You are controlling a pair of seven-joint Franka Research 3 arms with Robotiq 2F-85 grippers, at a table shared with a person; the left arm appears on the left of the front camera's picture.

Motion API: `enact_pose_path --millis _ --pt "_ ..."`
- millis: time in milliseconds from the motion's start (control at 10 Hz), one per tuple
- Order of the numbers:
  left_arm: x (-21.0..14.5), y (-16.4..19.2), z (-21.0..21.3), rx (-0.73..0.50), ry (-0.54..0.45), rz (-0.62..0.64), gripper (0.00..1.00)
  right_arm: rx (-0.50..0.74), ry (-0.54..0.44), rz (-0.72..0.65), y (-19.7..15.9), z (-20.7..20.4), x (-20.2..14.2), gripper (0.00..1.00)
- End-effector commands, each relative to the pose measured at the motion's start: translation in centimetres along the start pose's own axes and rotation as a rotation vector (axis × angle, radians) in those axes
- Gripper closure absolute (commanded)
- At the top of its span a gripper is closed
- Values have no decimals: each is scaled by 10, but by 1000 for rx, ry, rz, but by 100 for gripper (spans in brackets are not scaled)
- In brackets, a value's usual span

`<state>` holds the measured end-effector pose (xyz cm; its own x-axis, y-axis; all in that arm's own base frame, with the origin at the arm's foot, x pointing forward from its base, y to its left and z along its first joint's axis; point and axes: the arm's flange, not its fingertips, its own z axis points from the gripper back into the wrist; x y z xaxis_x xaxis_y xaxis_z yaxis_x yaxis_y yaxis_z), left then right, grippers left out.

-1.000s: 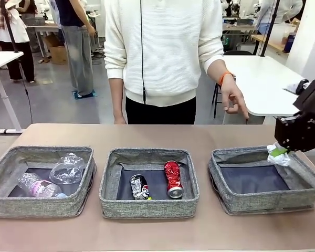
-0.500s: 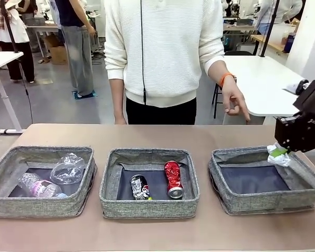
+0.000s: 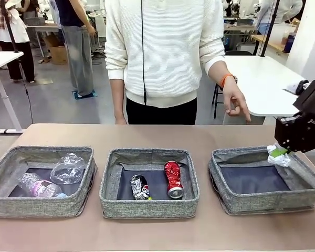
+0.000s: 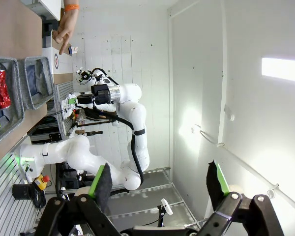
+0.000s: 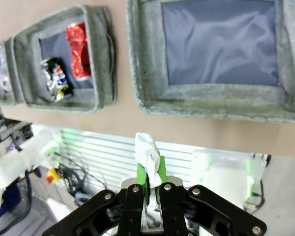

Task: Sort the waste into the appropriate baskets.
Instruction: Place the picked waste into the Fabric basket indicated by the person.

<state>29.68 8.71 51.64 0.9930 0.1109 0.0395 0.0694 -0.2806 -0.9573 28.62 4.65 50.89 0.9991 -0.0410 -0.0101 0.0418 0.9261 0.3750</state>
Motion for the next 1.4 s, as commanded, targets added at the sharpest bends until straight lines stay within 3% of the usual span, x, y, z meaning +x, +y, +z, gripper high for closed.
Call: enact_pose_path --millis 0,300,600,700,800,900,1100,1200,1300 --pt "-3 -3 -4 -18 -3 -1 0 113 -142 -49 -39 -2 64 92" --pt "-3 -3 -4 -18 -3 -1 0 135 -174 -86 -67 -15 71 92" --pt "-3 -3 -4 -18 -3 -1 0 176 -152 -70 -73 -19 73 92" --pt "-3 -3 -4 -18 -3 -1 0 176 -154 -74 -73 -20 72 51" --pt "-3 -3 -4 -18 -3 -1 0 158 -167 -74 -72 -19 70 35" --pt "-3 -3 -4 -18 -3 -1 0 158 -183 -81 -71 -15 69 0" --pt "-3 -3 -4 -18 -3 -1 0 156 -185 -94 -74 -14 68 0" --pt "-3 -3 -4 -18 -3 -1 0 159 -188 -98 -75 -15 68 11" --pt "-3 -3 -4 -18 -3 -1 0 161 -189 -97 -75 -14 67 2"
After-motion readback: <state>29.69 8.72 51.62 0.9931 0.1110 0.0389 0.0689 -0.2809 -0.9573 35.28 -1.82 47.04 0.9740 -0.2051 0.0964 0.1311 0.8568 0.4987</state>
